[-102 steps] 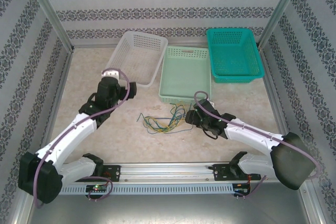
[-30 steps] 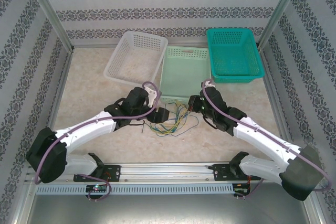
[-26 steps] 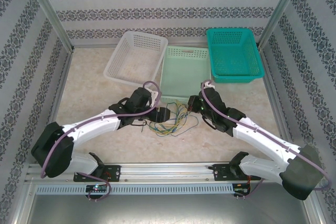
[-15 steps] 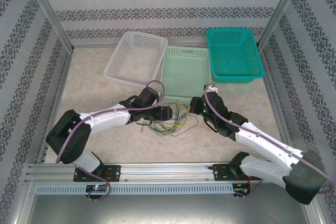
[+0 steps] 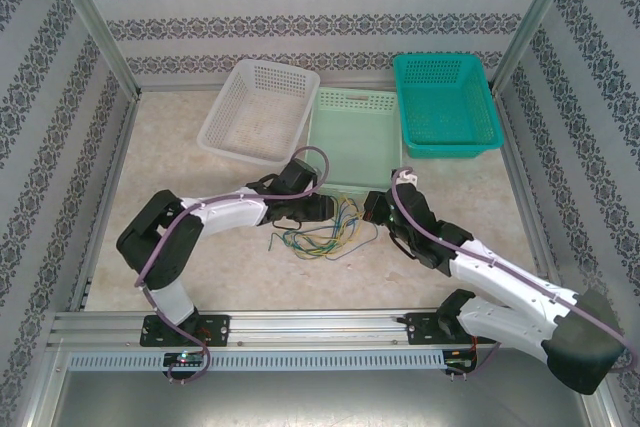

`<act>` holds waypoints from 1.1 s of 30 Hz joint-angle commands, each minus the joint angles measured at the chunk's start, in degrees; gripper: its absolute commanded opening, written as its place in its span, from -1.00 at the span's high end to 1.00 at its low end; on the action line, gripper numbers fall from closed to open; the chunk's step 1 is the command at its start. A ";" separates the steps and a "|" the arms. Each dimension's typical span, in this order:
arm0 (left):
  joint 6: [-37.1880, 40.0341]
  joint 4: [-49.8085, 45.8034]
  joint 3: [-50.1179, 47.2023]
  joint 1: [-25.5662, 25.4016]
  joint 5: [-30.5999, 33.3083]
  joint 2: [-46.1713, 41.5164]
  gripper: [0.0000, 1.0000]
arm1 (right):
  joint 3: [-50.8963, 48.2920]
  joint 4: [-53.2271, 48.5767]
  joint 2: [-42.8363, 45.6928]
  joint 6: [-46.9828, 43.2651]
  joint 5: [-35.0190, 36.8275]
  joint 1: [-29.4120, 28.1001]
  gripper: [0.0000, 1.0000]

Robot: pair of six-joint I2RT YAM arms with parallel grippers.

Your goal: Untangle the cables

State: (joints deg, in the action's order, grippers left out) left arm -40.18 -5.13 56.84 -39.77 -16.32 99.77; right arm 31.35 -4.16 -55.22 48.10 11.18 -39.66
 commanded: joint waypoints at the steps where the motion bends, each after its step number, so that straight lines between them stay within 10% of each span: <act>1: 0.46 1.02 2.16 -0.77 -0.07 1.44 0.26 | -1.07 1.89 1.47 0.95 1.48 -0.62 1.00; 8: 1.21 2.06 1.58 -0.74 3.31 -0.30 0.98 | -1.78 -1.62 5.88 -0.10 5.12 -0.47 1.00; 25: 10.36 -0.37 -0.82 1.47 18.13 -27.49 1.00 | -3.35 -23.96 20.21 1.12 16.15 5.21 1.00; 33: 8.08 5.46 -4.19 2.89 18.49 -35.30 1.00 | -2.43 -24.15 12.87 2.35 13.33 6.69 1.00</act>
State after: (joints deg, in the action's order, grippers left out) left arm -31.92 -3.38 53.47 -37.74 0.32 66.02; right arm 28.36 -25.80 -39.83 49.43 24.32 -33.21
